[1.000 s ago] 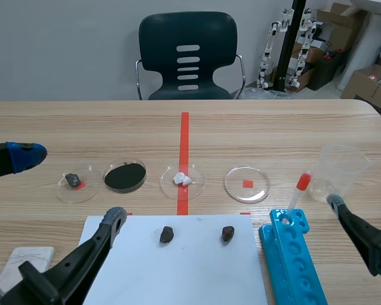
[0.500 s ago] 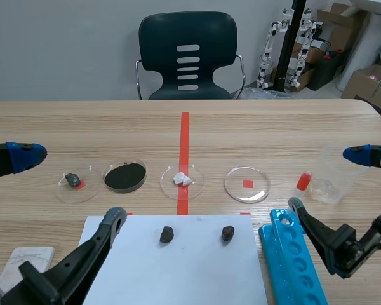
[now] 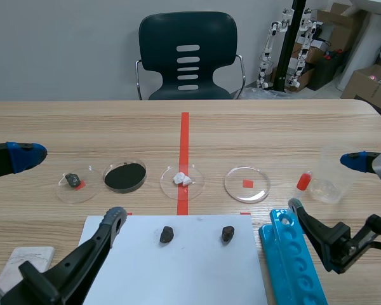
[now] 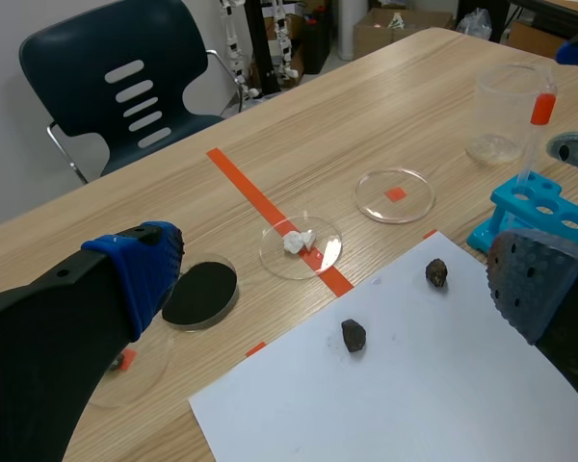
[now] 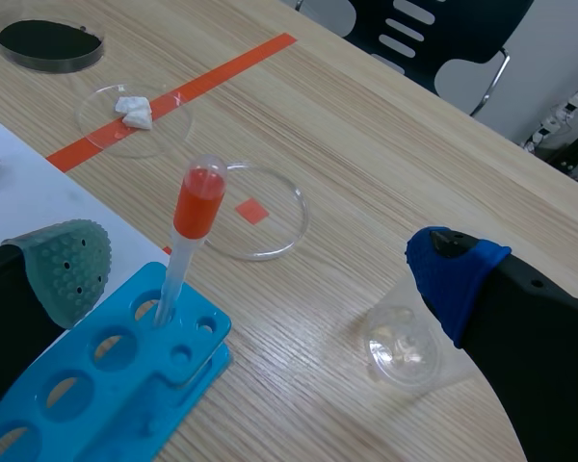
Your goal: Pick up the dropper by the top with the right hand
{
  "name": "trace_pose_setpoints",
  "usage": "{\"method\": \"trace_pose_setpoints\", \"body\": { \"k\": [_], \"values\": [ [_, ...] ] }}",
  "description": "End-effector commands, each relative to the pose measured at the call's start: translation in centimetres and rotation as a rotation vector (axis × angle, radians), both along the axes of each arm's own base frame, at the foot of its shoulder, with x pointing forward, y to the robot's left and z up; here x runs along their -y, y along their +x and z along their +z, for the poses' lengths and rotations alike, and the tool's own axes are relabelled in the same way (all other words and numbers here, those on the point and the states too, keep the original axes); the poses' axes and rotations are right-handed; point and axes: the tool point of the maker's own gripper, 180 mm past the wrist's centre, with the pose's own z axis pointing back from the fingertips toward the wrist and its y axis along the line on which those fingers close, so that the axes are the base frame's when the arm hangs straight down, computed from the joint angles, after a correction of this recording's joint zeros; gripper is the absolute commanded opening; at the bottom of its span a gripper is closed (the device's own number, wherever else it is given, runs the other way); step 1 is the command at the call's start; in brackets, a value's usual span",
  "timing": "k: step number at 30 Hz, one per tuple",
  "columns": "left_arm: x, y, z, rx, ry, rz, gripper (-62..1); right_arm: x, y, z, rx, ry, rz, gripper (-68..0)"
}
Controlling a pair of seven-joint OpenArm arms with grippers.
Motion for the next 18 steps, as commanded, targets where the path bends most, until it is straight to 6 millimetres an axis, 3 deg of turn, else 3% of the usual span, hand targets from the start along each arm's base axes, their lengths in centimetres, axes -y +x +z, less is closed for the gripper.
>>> {"method": "trace_pose_setpoints", "body": {
  "k": [1, 9, 18],
  "values": [
    [0.1, 0.2, 0.8, 0.022, -0.020, 0.003, 1.4, -0.2, 0.8, 0.8, 0.034, 0.014, 0.003, -2.3],
    [0.2, 0.2, 0.8, 0.023, -0.020, 0.002, 1.4, -0.9, 0.8, 0.3, 0.022, 0.024, 0.021, -8.6],
    [0.1, 0.2, 0.8, 0.022, -0.020, 0.003, 1.4, -1.0, 1.9, 1.2, 0.058, 0.028, 0.019, -10.9]
  ]
}}
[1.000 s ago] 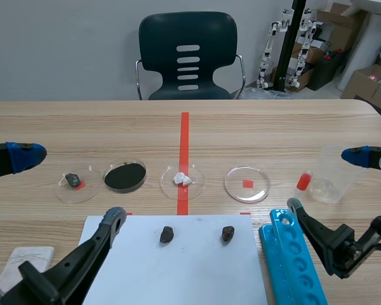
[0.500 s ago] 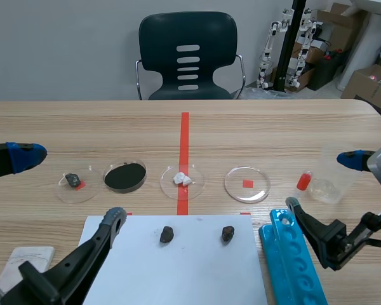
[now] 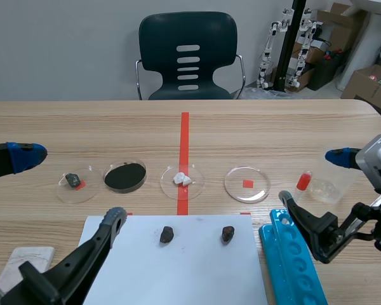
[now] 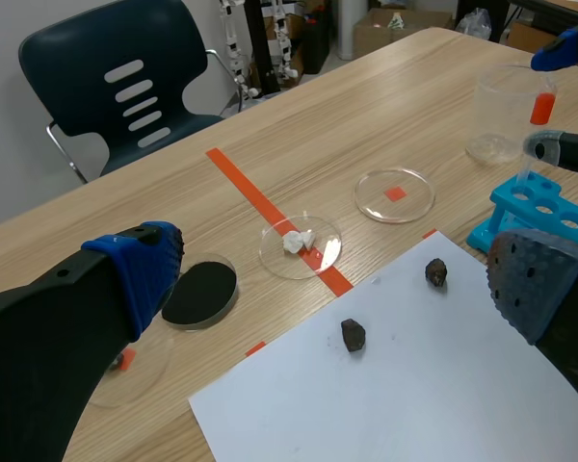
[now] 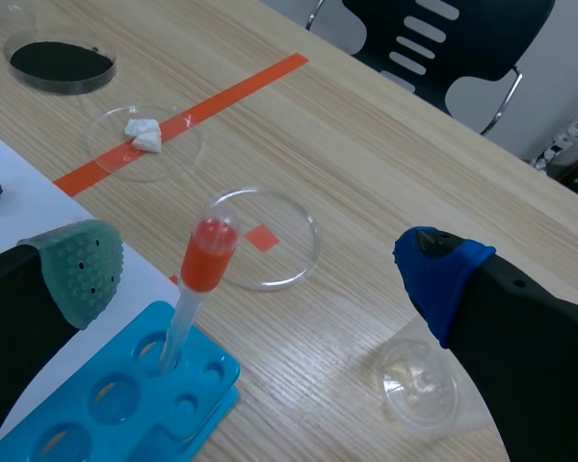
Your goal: Pick up the dropper by the top with the right hand
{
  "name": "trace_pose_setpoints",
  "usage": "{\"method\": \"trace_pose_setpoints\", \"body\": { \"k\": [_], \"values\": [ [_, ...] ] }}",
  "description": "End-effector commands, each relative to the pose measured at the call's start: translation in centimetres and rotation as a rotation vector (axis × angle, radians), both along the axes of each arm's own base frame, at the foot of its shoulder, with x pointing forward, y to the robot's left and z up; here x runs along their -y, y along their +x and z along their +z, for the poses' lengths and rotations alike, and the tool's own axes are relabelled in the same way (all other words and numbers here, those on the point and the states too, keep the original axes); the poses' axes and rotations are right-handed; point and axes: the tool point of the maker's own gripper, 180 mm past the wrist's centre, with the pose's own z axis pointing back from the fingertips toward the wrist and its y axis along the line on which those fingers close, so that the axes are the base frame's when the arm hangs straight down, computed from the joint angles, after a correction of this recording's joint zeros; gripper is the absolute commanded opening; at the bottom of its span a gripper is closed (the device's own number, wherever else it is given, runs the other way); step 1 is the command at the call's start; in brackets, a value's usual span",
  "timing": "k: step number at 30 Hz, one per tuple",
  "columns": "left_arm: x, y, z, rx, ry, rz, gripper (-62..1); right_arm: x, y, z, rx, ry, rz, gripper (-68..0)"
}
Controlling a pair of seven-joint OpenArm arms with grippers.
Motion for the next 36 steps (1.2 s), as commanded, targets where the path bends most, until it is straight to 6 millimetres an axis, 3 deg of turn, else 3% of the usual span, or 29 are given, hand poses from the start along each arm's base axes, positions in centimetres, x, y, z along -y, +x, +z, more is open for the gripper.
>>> {"method": "trace_pose_setpoints", "body": {
  "k": [1, 17, 21, 36],
  "values": [
    [0.15, 0.17, 0.77, 0.023, -0.020, 0.003, 1.4, 0.17, 0.84, 1.22, 0.042, 0.009, -0.005, -12.6],
    [0.14, 0.16, 0.75, 0.022, -0.020, 0.003, 1.4, -0.32, 0.78, 1.06, 0.036, 0.022, -0.002, -17.9],
    [0.14, 0.16, 0.75, 0.022, -0.020, 0.003, 1.4, -0.38, 0.77, 1.05, 0.036, 0.025, -0.003, -23.9],
    [0.14, 0.16, 0.75, 0.022, -0.020, 0.003, 1.4, -0.82, 0.41, 0.78, 0.020, 0.058, -0.011, -25.4]
  ]
}}
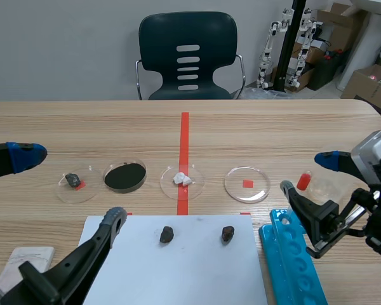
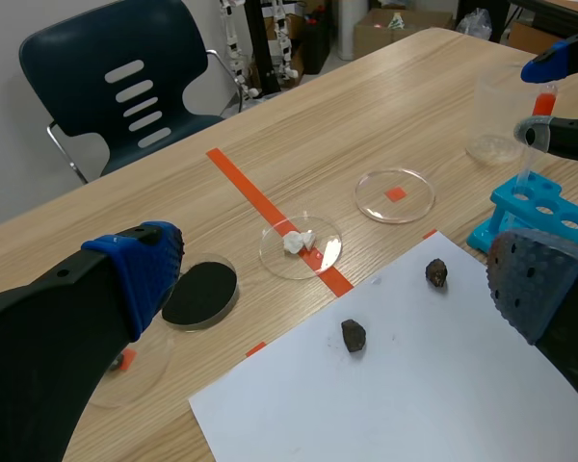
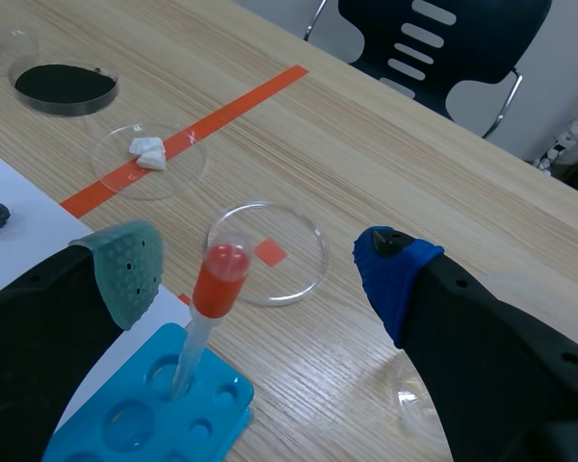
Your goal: Pick up the dropper by the top with the right hand
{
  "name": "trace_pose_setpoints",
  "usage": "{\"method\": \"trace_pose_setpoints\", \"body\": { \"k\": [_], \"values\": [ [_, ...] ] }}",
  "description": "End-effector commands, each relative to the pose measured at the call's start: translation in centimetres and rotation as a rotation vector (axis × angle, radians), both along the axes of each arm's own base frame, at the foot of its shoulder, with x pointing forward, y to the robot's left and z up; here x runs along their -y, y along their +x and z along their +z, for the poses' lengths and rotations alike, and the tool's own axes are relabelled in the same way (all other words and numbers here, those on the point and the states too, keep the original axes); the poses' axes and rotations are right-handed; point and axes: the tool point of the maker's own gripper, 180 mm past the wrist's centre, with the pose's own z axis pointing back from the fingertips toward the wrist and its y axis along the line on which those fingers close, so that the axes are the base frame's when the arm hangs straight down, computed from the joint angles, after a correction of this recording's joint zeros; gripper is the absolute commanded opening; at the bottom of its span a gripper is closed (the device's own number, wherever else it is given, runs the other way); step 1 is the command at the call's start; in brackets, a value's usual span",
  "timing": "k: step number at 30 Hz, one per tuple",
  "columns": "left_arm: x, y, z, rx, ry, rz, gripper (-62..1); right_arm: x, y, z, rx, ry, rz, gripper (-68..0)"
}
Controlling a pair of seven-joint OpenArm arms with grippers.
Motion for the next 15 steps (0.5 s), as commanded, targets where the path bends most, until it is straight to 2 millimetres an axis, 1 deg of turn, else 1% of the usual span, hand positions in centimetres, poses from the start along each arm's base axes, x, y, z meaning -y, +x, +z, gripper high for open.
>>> {"method": "trace_pose_setpoints", "body": {
  "k": [1, 6, 13, 15],
  "values": [
    [0.14, 0.16, 0.75, 0.022, -0.020, 0.003, 1.4, 0.03, 0.17, 0.66, 0.018, 0.015, 0.000, -25.4],
    [0.14, 0.16, 0.75, 0.022, -0.020, 0.003, 1.4, -0.07, -0.26, 0.59, 0.018, 0.025, 0.004, -25.4],
    [0.14, 0.16, 0.75, 0.022, -0.020, 0.003, 1.4, -0.08, -0.35, 0.58, 0.018, 0.027, 0.005, -25.4],
    [0.14, 0.16, 0.75, 0.022, -0.020, 0.003, 1.4, -0.08, -0.35, 0.58, 0.018, 0.027, 0.005, -26.8]
  ]
}}
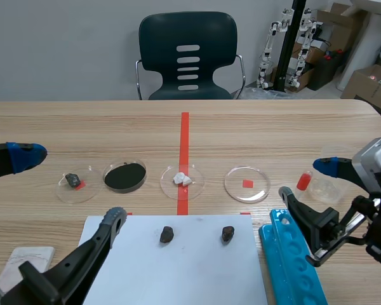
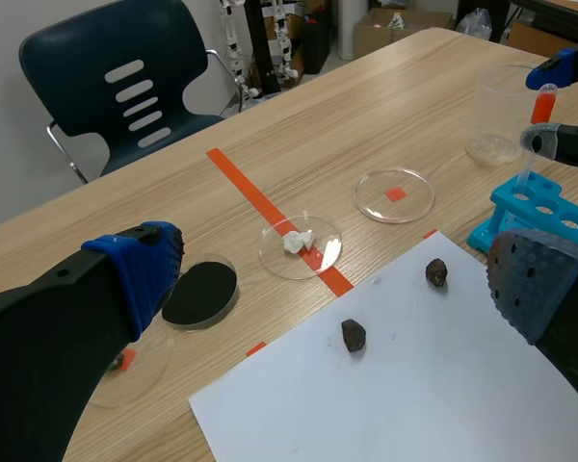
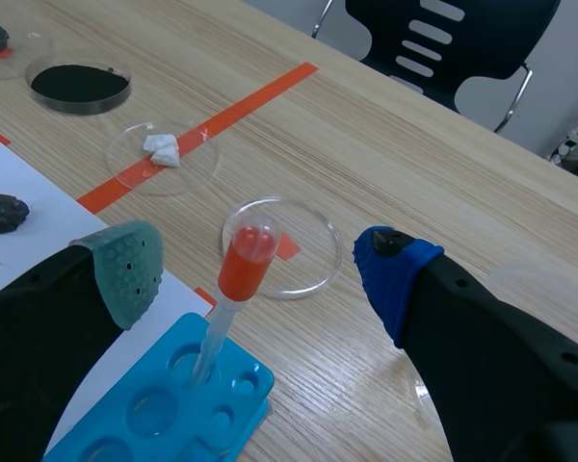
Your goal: Pick up the dropper by the top with the right hand
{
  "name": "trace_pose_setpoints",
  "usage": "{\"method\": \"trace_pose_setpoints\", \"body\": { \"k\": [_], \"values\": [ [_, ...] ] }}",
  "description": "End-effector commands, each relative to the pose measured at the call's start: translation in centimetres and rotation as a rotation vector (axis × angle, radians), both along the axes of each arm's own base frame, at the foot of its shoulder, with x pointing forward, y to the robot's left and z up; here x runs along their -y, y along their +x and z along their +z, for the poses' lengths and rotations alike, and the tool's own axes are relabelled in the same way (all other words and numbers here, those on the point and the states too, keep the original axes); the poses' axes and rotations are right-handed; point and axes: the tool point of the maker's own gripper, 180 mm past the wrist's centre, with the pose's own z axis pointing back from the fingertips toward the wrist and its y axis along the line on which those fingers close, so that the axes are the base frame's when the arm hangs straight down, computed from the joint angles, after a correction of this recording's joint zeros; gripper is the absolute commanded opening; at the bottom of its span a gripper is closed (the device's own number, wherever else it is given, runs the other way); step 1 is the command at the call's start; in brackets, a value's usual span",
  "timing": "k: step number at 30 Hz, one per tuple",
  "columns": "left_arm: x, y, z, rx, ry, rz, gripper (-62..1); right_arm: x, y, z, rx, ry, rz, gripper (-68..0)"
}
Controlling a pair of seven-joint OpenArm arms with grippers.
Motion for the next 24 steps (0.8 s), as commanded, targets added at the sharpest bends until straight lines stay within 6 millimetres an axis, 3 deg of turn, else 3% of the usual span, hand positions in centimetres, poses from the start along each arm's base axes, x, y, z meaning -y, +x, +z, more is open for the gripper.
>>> {"method": "trace_pose_setpoints", "body": {
  "k": [1, 8, 24],
  "values": [
    [0.15, 0.16, 0.76, 0.023, -0.020, 0.003, 1.4, 0.03, 0.29, 0.79, 0.026, 0.010, 0.003, -27.2],
    [0.15, 0.16, 0.76, 0.023, -0.020, 0.003, 1.4, 0.04, 0.22, 0.72, 0.023, 0.010, 0.003, -28.3],
    [0.15, 0.16, 0.76, 0.023, -0.020, 0.003, 1.4, 0.04, 0.22, 0.71, 0.023, 0.009, 0.003, -40.9]
  ]
}}
